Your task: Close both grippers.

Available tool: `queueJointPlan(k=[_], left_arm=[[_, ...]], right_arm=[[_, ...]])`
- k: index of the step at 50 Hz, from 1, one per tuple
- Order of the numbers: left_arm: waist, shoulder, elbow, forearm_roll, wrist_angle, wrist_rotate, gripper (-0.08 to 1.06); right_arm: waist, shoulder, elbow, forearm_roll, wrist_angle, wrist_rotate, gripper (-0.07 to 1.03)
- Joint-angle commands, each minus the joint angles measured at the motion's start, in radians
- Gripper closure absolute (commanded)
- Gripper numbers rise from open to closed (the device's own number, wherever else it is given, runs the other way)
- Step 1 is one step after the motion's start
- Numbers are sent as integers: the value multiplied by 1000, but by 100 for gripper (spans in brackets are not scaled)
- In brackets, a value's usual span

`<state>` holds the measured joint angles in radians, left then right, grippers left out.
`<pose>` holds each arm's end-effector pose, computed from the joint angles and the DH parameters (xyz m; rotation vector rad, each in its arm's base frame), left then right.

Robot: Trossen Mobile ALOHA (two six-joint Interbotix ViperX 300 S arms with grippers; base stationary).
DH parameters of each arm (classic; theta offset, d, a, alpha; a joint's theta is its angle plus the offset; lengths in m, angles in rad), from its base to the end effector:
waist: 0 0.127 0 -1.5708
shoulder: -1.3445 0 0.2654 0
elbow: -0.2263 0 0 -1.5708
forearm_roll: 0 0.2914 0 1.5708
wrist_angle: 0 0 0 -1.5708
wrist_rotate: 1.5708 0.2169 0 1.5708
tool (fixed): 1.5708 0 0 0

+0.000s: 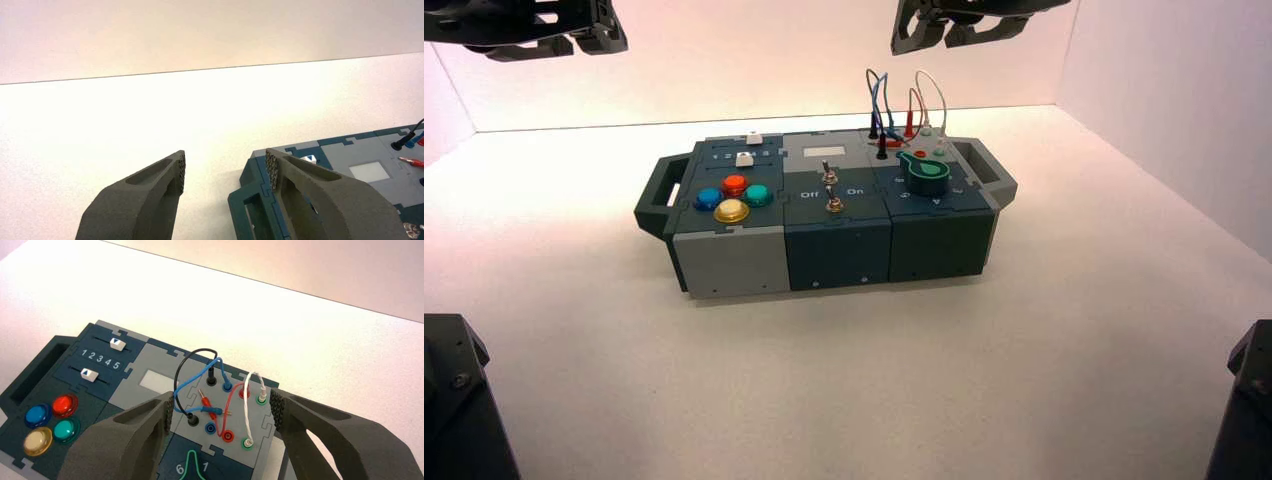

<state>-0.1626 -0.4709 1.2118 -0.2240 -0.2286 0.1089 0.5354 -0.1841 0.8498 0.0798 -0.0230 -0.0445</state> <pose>0.3363 -0.0441 0.0806 -0.0519 0.5204 -0.0814 0.3563 0.2109 0.0822 -0.1392 0.6356 0.5035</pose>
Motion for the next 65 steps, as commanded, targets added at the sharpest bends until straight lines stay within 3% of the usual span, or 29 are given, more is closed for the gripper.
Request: queueJointPlan(k=[1,40,52,59,65], left_arm=[[6,-5,-26,3,-9,3,15],[6,-3,-23,3,-11,2,16],[6,21,-32,3,5,3,33],[6,17,-37,3,23,3,41],[6,9,-37,3,26,2,50]], right_arm=[[-2,-14,-25,0,-9,-2,-3],[-3,18,-28,-2,-5,-3,-3],[-3,66,-92,-2,112,-3,-1],[-3,69,-106,-2,137,-3,12],[-3,64,-104,-5,143,-6,42]])
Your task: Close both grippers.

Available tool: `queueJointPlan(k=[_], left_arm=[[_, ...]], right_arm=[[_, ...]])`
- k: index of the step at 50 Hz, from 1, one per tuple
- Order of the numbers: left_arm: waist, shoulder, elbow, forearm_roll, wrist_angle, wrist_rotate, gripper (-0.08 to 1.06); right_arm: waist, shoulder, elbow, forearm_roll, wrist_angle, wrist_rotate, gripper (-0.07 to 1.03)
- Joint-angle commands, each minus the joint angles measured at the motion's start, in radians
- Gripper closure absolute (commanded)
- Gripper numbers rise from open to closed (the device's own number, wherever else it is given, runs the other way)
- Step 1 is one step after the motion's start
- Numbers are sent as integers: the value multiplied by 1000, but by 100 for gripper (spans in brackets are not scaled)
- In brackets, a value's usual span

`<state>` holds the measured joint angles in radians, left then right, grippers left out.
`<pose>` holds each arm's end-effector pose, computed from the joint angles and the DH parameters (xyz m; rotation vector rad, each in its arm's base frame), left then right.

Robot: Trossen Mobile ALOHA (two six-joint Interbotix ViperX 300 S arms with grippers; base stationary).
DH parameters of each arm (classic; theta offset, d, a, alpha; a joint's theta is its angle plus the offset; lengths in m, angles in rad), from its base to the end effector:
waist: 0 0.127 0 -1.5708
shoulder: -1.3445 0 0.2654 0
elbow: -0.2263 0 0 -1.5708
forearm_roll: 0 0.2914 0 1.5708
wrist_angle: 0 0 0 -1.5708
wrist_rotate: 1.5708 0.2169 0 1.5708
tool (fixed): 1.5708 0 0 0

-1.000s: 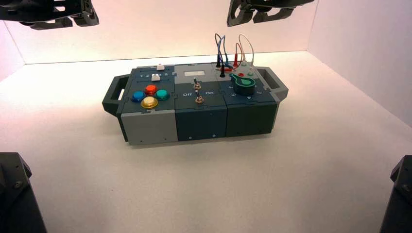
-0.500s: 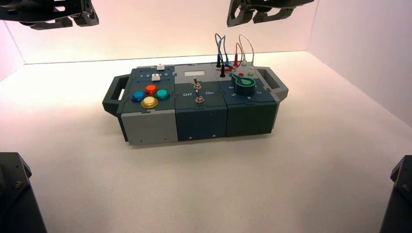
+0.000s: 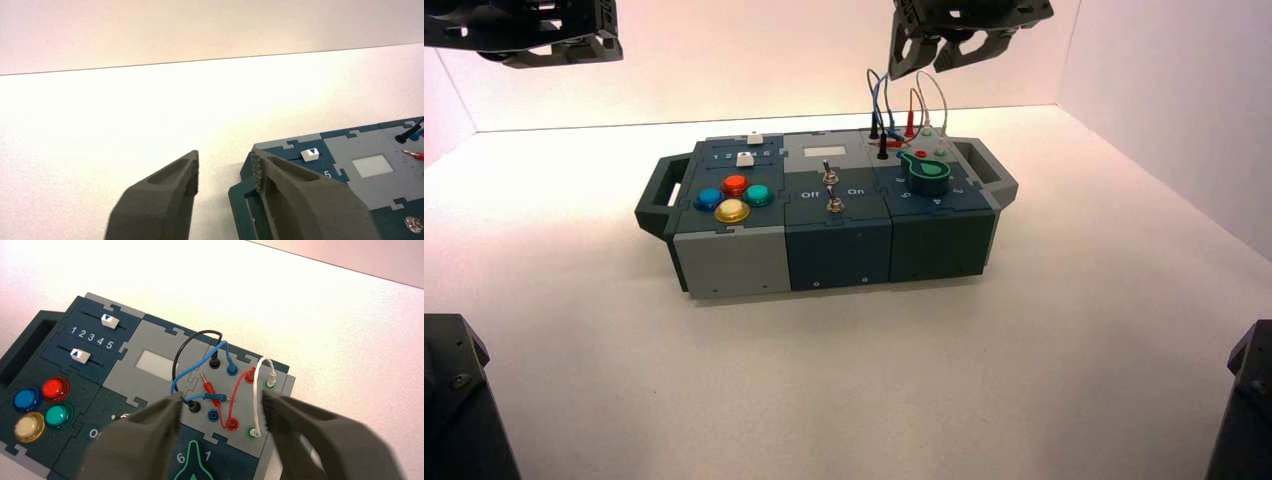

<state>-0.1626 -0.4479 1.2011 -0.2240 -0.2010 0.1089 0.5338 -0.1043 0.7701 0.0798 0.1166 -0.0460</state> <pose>0.3353 -0.0453 0.0720 -0.0502 0.5599 -0.0843 0.3565 0.2131 0.0576 -0.1743 0.7723 0.5018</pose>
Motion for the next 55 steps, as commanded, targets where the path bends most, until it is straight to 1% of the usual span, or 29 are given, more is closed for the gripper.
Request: queueJointPlan(k=[1,4,5,7,8,14,17,19,35,55], left_arm=[[6,-15,-25,3,-2,2,53],[5,-21,-23,3,2,3,59],[6,-23,-23,3,2,2,60],[5,-31,-21,3,5,3,66],[5,-35,-20,3,6,2,68],[5,-58,-12,3,8,2,82],[5,-67,-8,3,8,3,92],[5,-72,-5,3,8,2,101],[5,-77,-3,5,11,3,101],[5,-78,-2,5,9,3,101]], right_arm=[[-2,-17,-25,-6,3,-5,45],[0,-23,-20,-12,5,-6,65],[0,-25,-18,-14,5,-6,68],[-2,-32,-14,-17,3,-6,79],[-2,-35,-11,-18,3,-6,83],[0,-55,2,-23,3,-8,89],[-2,-61,6,-25,2,-8,95],[-2,-64,9,-29,-2,-6,99],[-2,-78,14,-40,-3,-6,99],[0,-84,31,-44,-38,-6,99]])
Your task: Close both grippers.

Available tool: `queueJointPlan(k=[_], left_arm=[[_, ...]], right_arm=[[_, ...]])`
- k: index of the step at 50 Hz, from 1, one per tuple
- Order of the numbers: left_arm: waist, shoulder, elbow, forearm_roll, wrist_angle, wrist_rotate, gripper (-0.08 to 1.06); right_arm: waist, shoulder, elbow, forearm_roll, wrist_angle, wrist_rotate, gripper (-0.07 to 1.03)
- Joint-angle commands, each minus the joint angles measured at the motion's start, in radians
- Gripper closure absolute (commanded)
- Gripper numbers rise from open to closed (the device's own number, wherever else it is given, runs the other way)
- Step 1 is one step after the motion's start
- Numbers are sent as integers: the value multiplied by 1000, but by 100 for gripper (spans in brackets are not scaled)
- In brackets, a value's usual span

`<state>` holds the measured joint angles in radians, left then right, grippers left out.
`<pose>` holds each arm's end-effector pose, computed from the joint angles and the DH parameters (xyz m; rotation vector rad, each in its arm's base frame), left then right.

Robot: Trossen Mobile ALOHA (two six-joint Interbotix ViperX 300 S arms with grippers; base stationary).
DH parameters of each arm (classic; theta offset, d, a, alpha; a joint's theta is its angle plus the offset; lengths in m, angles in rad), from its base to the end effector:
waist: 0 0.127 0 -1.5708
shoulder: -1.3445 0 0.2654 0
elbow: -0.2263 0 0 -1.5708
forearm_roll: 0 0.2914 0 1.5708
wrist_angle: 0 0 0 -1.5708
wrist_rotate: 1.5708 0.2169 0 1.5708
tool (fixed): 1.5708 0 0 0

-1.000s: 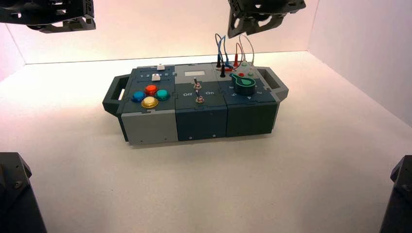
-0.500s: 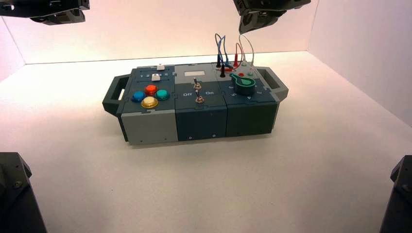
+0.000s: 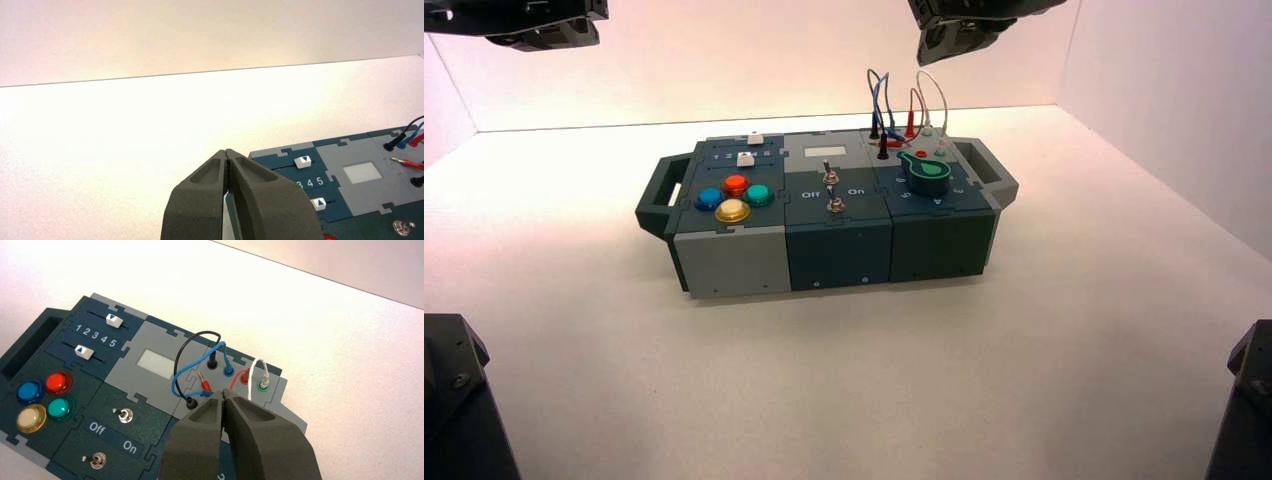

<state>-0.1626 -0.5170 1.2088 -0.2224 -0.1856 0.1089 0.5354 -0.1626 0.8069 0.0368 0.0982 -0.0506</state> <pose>0.3344 -0.0459 0.0895 -0.0554 0.5141 -0.0912 0.3520 0.2097 0.0702 -0.2104 0.7213 0.5190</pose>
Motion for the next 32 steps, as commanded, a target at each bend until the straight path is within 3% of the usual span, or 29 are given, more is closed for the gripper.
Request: queueJointPlan(k=[1,32], left_arm=[[5,-8,-9,3,-6,3,101],[5,-3,-9,2,-6,2,101]], right_arm=[[-3,-26,-5,-2,-23,-2,98],[-3,-44,14,-2,-51,-2,99]])
